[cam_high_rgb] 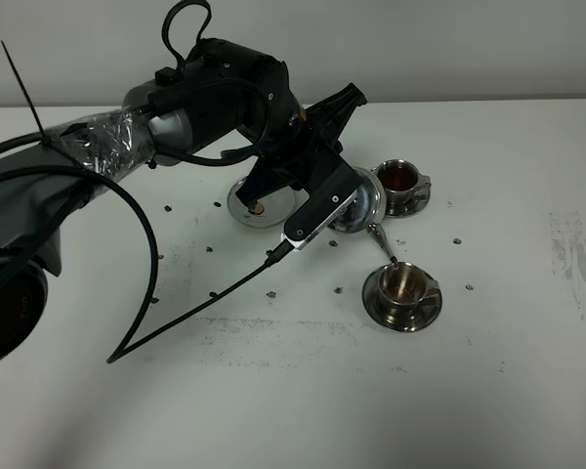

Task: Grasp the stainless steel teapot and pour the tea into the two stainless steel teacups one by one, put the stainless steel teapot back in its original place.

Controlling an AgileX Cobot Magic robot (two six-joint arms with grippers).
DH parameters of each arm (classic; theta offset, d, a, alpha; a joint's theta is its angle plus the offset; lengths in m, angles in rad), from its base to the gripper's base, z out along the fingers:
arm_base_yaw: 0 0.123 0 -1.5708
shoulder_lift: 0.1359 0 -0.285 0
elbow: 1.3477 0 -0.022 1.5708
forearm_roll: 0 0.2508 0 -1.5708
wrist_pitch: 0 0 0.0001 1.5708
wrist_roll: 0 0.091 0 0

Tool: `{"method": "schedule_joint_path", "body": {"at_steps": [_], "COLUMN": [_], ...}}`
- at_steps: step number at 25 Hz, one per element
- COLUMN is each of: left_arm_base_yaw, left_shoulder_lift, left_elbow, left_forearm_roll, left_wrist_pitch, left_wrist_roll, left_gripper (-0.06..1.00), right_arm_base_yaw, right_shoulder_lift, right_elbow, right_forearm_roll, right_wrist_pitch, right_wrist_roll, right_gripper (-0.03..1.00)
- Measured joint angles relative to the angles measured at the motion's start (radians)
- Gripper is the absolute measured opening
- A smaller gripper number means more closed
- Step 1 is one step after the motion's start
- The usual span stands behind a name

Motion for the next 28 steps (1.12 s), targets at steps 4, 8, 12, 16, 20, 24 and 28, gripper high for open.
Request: {"method": "schedule_joint_path", "body": {"at_steps": [4,8,12,16,20,24,28], "left_arm_base_yaw": [0.0,0.0,-0.001,-0.004,-0.009,-0.016,-0.018], "left_shoulder_lift": [0.0,0.0,0.0,0.0,0.0,0.0,0.0], "left_elbow": [0.0,0.0,0.0,0.0,0.0,0.0,0.0], "left_forearm_roll": [0.013,0.021,0.021,0.021,0.03,0.044,0.048], "left_wrist_pitch": [0.0,-0.001,-0.001,-0.001,-0.001,-0.001,-0.001], "left_wrist_roll": [0.0,0.0,0.0,0.0,0.0,0.0,0.0], "left_gripper": [0.21,0.21,0.21,0.21,0.21,0.21,0.21], "right_arm_base_yaw": [0.0,0.0,0.0,0.0,0.0,0.0,0.0], "right_shoulder_lift": [0.0,0.0,0.0,0.0,0.0,0.0,0.0], "right_elbow": [0.0,0.0,0.0,0.0,0.0,0.0,0.0], "right_forearm_roll": [0.0,0.0,0.0,0.0,0.0,0.0,0.0], "right_wrist_pitch": [0.0,0.0,0.0,0.0,0.0,0.0,0.0], "right_wrist_roll": [-0.001,-0.001,-0.001,0.0,0.0,0.0,-0.001], "right_gripper": [0.54,0.54,0.54,0.54,0.54,0.54,0.54]}}
